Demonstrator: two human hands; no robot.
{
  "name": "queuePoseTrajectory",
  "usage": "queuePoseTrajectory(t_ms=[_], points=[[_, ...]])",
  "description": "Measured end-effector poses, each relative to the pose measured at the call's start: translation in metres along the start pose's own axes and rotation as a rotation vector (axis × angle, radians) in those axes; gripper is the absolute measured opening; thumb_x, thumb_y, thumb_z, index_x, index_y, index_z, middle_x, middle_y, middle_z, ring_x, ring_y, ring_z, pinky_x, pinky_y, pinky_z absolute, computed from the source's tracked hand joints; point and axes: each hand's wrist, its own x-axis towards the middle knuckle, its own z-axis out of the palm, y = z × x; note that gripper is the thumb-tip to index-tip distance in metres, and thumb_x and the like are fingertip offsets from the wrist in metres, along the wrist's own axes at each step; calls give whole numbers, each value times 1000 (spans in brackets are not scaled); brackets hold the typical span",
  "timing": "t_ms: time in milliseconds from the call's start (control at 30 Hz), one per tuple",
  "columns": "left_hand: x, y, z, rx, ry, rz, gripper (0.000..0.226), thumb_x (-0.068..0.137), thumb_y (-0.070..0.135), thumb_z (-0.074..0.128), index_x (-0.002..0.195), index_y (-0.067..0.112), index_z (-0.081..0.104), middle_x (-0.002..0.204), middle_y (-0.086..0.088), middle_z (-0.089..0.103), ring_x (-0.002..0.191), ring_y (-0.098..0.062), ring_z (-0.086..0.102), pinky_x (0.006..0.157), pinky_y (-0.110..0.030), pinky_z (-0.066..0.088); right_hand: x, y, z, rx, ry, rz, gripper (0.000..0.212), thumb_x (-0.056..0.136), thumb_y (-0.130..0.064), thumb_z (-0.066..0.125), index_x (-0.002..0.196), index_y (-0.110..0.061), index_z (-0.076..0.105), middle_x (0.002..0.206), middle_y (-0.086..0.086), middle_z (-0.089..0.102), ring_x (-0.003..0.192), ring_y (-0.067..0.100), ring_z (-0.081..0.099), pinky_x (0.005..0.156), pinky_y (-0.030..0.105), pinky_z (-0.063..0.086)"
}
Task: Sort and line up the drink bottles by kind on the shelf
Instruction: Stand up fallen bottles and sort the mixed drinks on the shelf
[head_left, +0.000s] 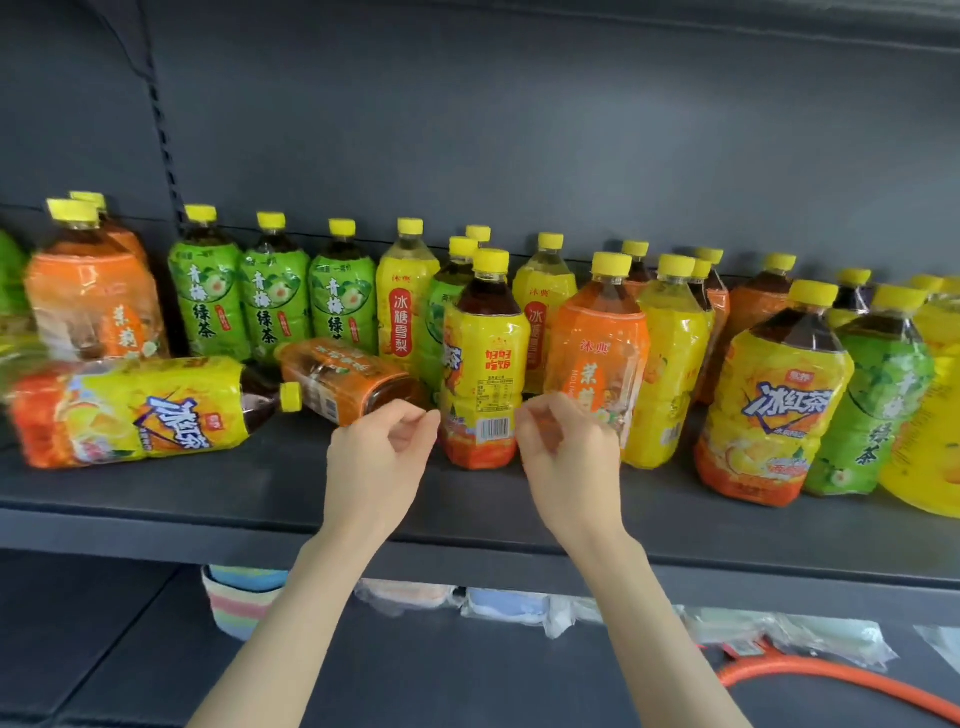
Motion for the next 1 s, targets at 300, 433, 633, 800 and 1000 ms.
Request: queuePoseTrajectory(t_ms=[300,433,633,800,1000], points=[[47,-77,-63,-6,10,33,8,88,19,64,93,14,68,89,5,70,78,4,60,71,-7,44,9,-61,98,77,-62,27,9,92,-15,59,89,-13,67,78,-8,64,64,3,55,58,8,38],[79,-90,-84,43,-35,107,11,88,23,63,95,14,67,92,1,68,80,-5,62,73,-20,49,22,-70,129,73,-33,98,12,93,-22,59,99,-14,67,92,-1,68,86,14,63,76,30,51],[140,-84,-100,263,-305,121,34,90,35,58,116,12,60,113,-3,64,101,-19,60,90,-36,48,47,-76,153,9,-155,255,36,95,-37,56,121,-13,59,115,5,64,106,22,59,92,39,47],[185,-91,-96,500,-665,17,62,92,49,49,139,9,40,133,-8,49,118,-23,48,95,-36,41,61,-65,165,-39,-286,391,49,94,-48,52,131,-16,53,128,8,61,115,24,56,99,40,46],[204,-111,-81,641,-864,-72,83,92,64,34,144,0,29,146,-14,39,115,-26,52,86,-29,43,57,-57,166,28,-328,478,59,92,-55,48,141,-22,42,132,7,56,116,23,54,95,29,42]])
